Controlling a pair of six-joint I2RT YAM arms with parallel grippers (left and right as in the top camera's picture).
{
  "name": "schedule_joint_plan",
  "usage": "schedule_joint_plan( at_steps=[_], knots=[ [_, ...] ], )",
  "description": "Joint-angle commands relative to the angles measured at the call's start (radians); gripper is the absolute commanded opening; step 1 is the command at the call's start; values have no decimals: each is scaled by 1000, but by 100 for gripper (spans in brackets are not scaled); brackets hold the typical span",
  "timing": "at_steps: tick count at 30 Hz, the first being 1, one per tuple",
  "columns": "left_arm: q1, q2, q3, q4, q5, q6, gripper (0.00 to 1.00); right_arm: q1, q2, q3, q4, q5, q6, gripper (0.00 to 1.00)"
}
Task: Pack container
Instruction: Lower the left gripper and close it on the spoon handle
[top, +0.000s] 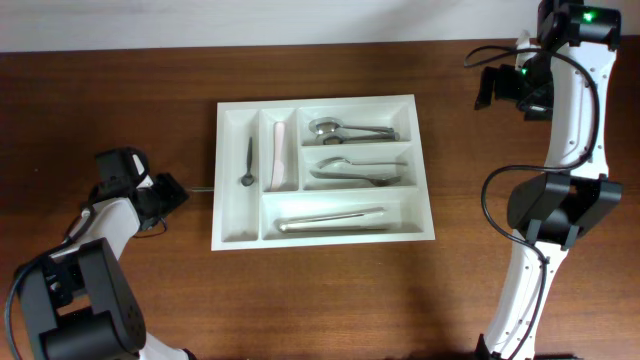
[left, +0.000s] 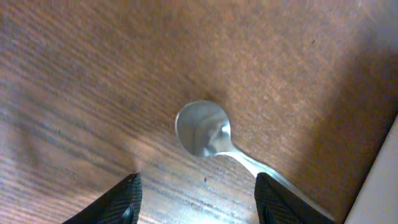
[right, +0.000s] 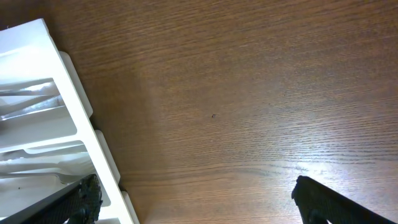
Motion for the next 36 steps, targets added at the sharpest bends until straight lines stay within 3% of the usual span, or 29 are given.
schedule_joint_plan(
  at_steps=[1, 21, 27, 34, 36],
  knots=[
    [6, 14, -9, 21, 0, -14, 60, 3, 0, 19, 0, 9, 9, 99],
    [6, 139, -9, 158, -15, -14, 54, 3, 0, 19, 0, 9, 9, 99],
    [6, 140, -9, 151, 3, -14, 26, 3, 0, 19, 0, 9, 9, 99],
    [6, 140, -9, 120, 11, -13, 22, 3, 0, 19, 0, 9, 9, 99],
    [6, 140, -9, 118, 11, -13, 16, 3, 0, 19, 0, 9, 9, 99]
  ],
)
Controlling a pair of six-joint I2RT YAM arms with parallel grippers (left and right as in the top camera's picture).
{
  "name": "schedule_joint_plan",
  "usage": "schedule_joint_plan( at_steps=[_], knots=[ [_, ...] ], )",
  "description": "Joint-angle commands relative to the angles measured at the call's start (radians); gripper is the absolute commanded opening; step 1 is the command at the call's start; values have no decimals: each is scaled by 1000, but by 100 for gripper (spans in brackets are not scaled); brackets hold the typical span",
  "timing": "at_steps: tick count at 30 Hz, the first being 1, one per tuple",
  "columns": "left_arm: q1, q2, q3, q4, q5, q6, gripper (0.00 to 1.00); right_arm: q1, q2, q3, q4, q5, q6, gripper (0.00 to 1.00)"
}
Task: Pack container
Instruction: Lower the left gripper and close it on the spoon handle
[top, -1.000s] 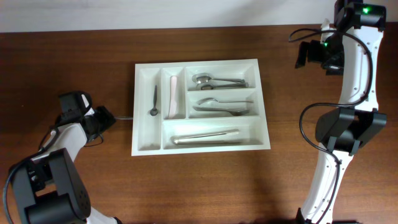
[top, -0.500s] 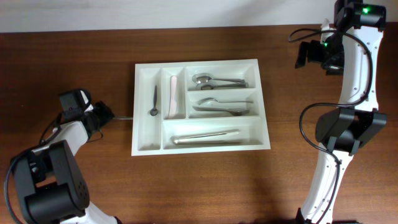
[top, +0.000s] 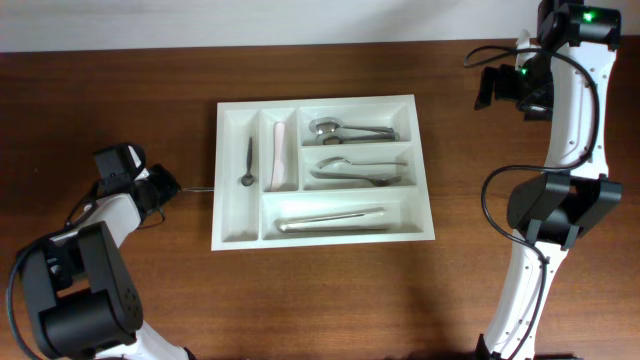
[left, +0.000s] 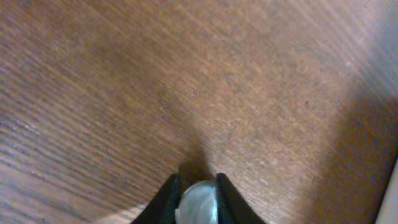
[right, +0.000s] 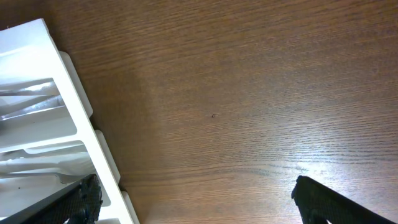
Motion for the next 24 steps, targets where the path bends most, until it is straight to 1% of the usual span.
schedule_joint_plan(
  at_steps=[1, 3, 5, 13, 17, 22, 24],
  knots=[
    [0, 51, -28, -36, 17, -2, 13, 3, 0, 19, 0, 9, 8, 99],
    [0, 51, -28, -33, 17, -2, 6, 3, 0, 19, 0, 9, 8, 99],
    [0, 51, -28, -31, 17, -2, 2, 3, 0, 19, 0, 9, 8, 99],
    [0, 51, -28, 10, 17, -3, 2, 3, 0, 19, 0, 9, 8, 99],
    [1, 51, -28, 69, 6, -3, 2, 3, 0, 19, 0, 9, 8, 99],
    [8, 51, -28, 138, -86, -54, 2, 3, 0, 19, 0, 9, 8, 99],
    [16, 51, -28, 168, -112, -54, 2, 3, 0, 19, 0, 9, 8, 99]
  ],
)
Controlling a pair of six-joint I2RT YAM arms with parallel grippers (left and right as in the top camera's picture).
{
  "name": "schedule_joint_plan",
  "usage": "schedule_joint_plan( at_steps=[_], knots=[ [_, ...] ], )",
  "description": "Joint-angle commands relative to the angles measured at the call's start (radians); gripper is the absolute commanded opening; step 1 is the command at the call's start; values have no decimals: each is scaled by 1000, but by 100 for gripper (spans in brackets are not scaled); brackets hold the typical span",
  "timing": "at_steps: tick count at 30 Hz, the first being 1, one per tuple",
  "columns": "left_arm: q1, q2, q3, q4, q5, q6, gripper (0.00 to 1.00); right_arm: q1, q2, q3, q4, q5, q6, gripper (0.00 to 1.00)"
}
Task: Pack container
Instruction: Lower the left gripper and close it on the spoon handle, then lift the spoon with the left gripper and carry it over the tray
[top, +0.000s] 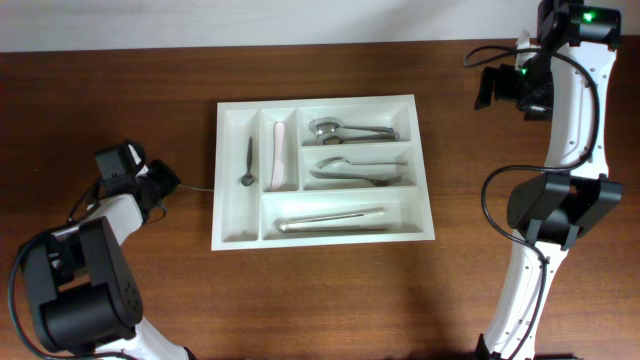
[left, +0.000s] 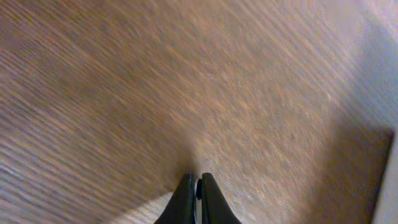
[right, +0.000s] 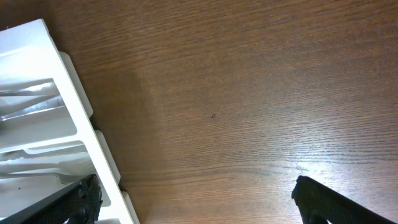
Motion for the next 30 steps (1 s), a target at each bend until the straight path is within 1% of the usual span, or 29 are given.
schedule_joint_plan(
  at_steps=[1, 6, 10, 17, 20, 23, 27, 30],
  knots=[
    [20, 25, -17, 39, -105, -17, 2, 3, 0, 19, 0, 9, 8, 99],
    [49, 18, -8, 142, -105, -17, 2, 3, 0, 19, 0, 9, 8, 99],
    [61, -19, 23, 183, -85, -17, 2, 3, 0, 19, 0, 9, 8, 99],
    [60, -153, 102, 186, -37, -14, 2, 3, 0, 19, 0, 9, 8, 99],
    [59, -230, 118, 185, -7, 23, 2, 3, 0, 19, 0, 9, 8, 99],
    [57, -321, 119, 171, 10, 32, 2, 3, 0, 19, 0, 9, 8, 99],
    [51, -402, 119, 148, 145, 106, 2, 3, 0, 19, 0, 9, 8, 99],
    [29, -420, 119, 116, 249, 192, 2, 3, 0, 19, 0, 9, 8, 99]
  ],
)
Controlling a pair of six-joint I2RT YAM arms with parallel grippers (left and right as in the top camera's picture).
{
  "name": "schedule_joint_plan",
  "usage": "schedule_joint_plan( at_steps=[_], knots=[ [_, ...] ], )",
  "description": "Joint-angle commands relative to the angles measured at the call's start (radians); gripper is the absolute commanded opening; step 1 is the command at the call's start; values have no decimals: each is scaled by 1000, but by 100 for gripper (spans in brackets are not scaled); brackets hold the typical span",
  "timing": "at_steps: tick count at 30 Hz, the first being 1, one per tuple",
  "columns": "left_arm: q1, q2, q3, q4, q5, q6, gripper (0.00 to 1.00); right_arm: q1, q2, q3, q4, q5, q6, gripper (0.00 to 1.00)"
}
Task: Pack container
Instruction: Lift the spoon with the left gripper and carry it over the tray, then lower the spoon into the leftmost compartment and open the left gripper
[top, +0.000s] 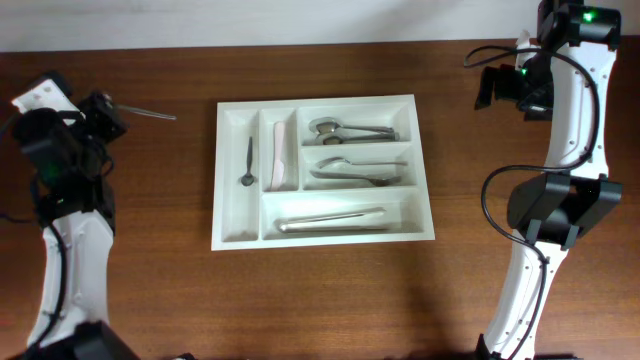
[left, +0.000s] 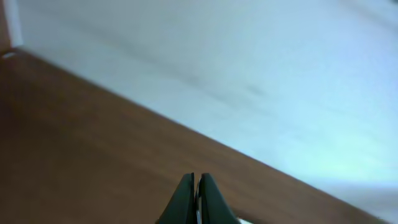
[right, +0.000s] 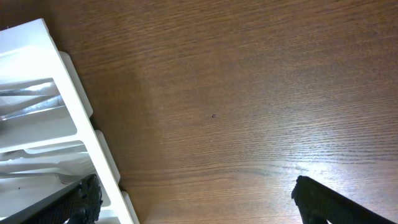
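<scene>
The white cutlery tray lies mid-table, with cutlery in its compartments. My left gripper is raised at the far left and is shut on the bowl end of a small metal spoon. The spoon's thin handle points right toward the tray's back left corner. In the left wrist view the jaws are pressed together on a thin sliver, with table and wall beyond. My right gripper is open and holds nothing, off the tray's back right corner.
A small spoon lies in the tray's leftmost slot, with a pink piece in the slot beside it. On the right are spoons and more cutlery. Long pieces fill the front slot. Bare wood surrounds the tray.
My left gripper, then shut low at the table just left of the tray, is now raised at the far back left with the spoon in it. The right arm has not moved.
First my left gripper stood open around the bowl of a spoon lying on the table left of the tray. Then its jaws were close in on the bowl, then shut on it. Now the spoon is off the table, held high at the back left.
</scene>
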Motion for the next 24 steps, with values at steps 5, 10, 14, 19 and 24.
schedule_joint_plan(
  at_steps=[5, 10, 14, 19, 24],
  knots=[
    [-93, -12, 13, -169, 189, 298, 2, 3, 0, 19, 0, 9, 8, 99],
    [-169, -2, 13, -282, 189, 455, 2, 3, 0, 19, 0, 9, 8, 99],
    [-223, -2, 12, -323, 189, 544, 2, 3, 0, 19, 0, 9, 8, 99],
    [-283, 10, 10, -348, 189, 704, 2, 3, 0, 19, 0, 9, 8, 99],
    [-324, 66, 10, -381, 189, 852, 2, 3, 0, 19, 0, 9, 8, 99]
  ],
)
